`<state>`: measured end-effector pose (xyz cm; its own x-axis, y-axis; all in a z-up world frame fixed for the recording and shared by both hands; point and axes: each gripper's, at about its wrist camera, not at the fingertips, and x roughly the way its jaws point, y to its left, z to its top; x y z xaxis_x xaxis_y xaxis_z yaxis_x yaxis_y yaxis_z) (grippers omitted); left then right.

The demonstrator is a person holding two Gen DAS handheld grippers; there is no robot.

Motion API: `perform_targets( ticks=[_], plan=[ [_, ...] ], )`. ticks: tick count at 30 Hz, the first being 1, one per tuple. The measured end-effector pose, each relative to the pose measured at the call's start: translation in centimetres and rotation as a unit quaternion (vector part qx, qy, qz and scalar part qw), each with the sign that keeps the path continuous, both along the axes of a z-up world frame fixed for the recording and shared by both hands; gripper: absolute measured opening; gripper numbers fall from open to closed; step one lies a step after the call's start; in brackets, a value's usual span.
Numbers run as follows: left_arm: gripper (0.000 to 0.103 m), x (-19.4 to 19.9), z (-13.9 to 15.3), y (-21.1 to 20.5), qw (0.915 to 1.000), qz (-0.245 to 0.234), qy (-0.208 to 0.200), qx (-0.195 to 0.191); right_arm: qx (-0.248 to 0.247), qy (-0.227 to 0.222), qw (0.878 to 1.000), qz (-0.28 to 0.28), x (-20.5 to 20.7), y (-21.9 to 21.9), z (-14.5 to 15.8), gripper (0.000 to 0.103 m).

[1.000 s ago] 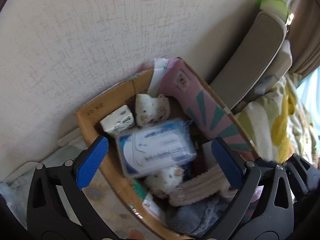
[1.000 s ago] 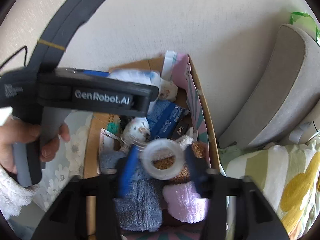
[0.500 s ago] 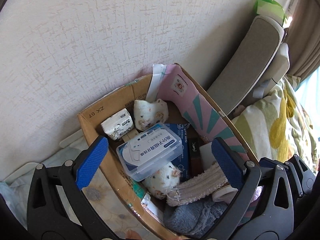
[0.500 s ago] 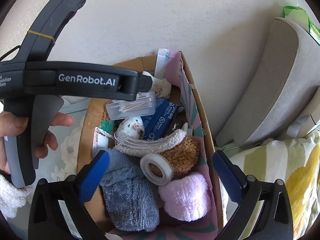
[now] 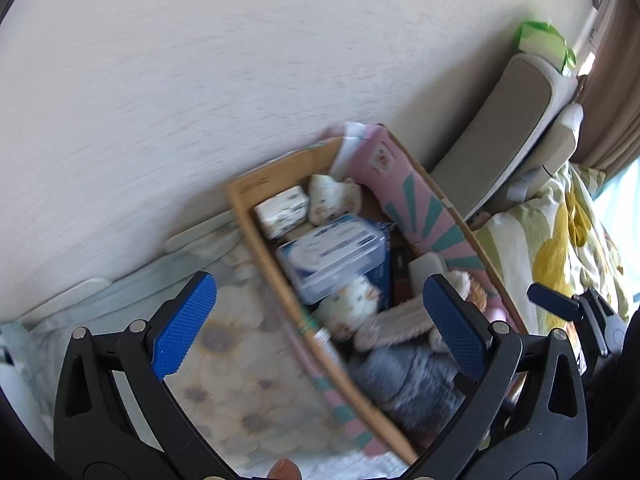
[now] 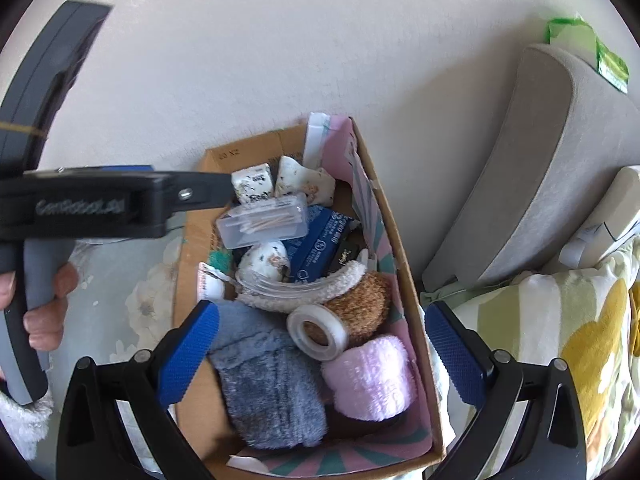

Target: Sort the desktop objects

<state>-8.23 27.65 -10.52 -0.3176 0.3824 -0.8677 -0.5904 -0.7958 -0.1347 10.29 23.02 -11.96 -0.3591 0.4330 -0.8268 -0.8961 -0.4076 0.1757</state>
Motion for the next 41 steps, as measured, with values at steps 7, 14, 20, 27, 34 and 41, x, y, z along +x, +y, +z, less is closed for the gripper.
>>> perform_targets(
  ticks=[7,14,20,27,34,41],
  plan=[
    [0.103,1.3,2.5,-7.6,0.9987,0.045,0.020,0.013,0.021,-0.012,0.999,0.020,-3.0,-1.9,2.5,0.102],
    [0.103,2.9,5.0,-14.9,0.9958,0.084,0.037,0.004,0.029,0.000,0.999,0.033,-7.9,-4.0,5.2,0.102],
    [0.103,4.2,6.9,-20.7,0.9883,0.134,0.073,-0.008,0.038,-0.013,0.997,0.059,-12.5,-6.5,6.4,0.102],
    [0.103,6.0,6.6,-26.1,0.9751,0.210,0.071,0.008,0.049,-0.012,0.997,0.062,-15.2,-8.6,6.9,0.102],
    [0.103,6.7,5.0,-27.7,0.9680,0.244,0.061,-0.001,0.048,-0.022,0.996,0.078,-17.0,-9.7,5.6,0.102],
    [0.103,6.5,4.3,-28.8,0.9630,0.264,0.055,0.003,0.044,-0.033,0.995,0.088,-18.2,-9.9,5.0,0.102]
  ],
)
